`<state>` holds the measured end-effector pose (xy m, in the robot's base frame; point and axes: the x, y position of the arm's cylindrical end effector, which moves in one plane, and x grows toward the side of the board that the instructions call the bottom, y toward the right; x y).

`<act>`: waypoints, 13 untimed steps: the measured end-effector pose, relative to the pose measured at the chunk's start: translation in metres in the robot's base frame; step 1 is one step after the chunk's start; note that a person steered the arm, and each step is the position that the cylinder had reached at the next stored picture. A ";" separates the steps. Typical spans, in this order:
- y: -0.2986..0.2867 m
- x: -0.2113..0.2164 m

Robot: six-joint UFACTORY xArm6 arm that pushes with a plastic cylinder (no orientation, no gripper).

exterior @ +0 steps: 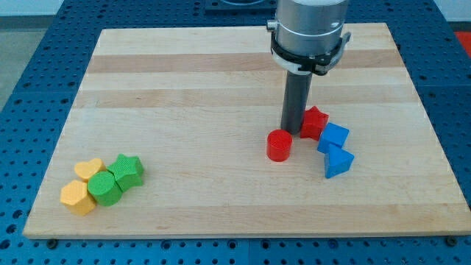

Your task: Place the red circle below the red star

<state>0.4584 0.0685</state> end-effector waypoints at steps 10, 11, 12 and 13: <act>-0.053 0.059; -0.040 0.059; -0.040 0.059; -0.045 0.059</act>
<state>0.5177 0.0234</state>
